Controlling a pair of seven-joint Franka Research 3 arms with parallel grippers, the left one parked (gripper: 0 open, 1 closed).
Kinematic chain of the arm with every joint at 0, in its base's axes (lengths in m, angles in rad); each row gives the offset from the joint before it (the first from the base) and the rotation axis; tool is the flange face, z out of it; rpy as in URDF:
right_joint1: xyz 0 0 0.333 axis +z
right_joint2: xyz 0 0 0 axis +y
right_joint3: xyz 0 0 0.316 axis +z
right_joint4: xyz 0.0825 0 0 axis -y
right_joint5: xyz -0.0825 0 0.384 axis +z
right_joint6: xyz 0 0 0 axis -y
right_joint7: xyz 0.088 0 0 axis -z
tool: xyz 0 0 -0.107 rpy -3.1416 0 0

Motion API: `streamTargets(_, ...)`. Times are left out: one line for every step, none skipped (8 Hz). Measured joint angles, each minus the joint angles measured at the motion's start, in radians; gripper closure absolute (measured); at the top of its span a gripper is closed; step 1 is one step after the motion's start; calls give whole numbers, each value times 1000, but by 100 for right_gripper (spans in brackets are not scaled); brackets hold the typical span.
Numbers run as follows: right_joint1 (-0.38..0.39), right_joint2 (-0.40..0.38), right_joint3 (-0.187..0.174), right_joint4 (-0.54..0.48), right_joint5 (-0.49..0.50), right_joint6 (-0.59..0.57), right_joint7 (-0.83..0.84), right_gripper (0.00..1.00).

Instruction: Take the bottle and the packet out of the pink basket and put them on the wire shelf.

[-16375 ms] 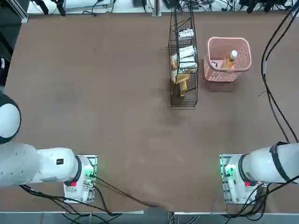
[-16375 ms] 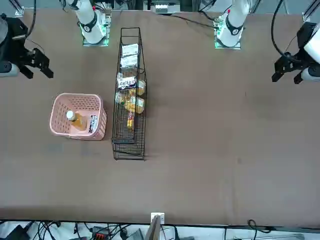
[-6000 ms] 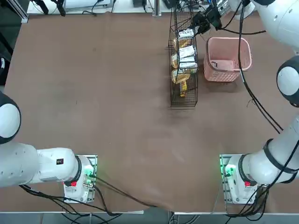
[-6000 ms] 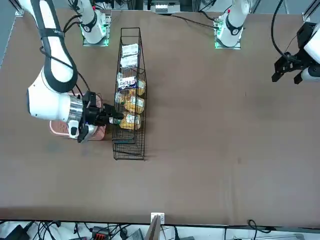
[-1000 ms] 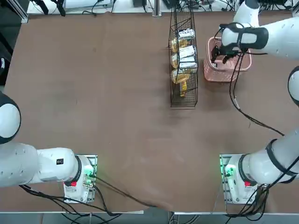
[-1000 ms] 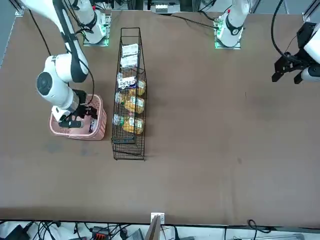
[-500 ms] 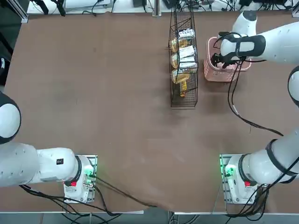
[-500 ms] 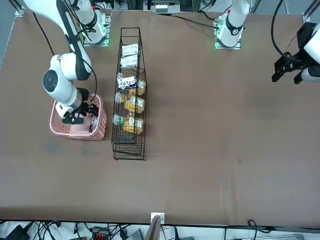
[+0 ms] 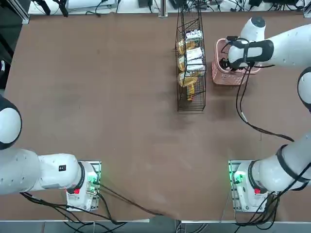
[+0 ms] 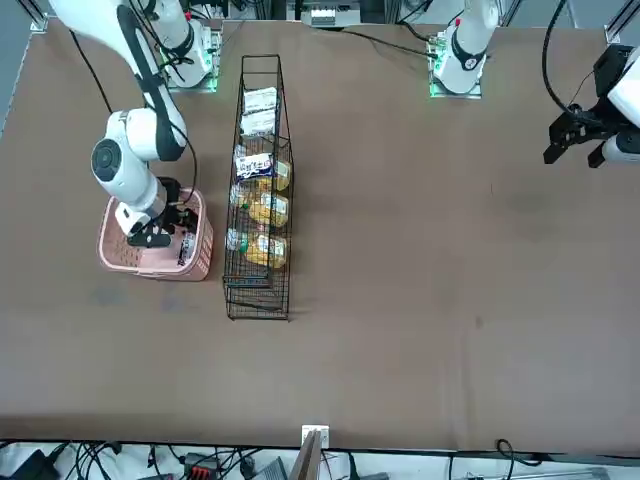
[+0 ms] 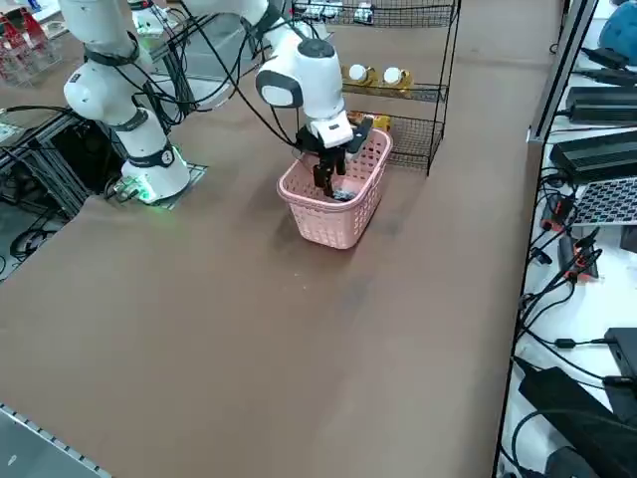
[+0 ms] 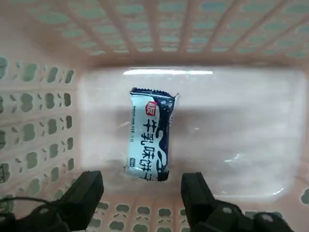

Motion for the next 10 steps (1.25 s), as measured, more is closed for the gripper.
streamTargets(0, 6, 0, -1, 0, 12, 0, 2)
streamTargets(0, 13, 0, -4, 0, 28, 0, 3)
streamTargets(0, 20, 0, -9, 0, 44, 0, 3)
streamTargets(0, 25, 0, -10, 0, 55, 0, 3)
streamTargets(0, 29, 0, -10, 0, 65, 0, 3)
streamTargets(0, 35, 0, -11, 0, 77, 0, 4)
streamTargets(0, 40, 0, -11, 0, 85, 0, 4)
streamTargets(0, 42, 0, -11, 0, 92, 0, 4)
streamTargets(0, 47, 0, -11, 0, 105, 0, 4)
streamTargets(0, 52, 0, -11, 0, 116, 0, 4)
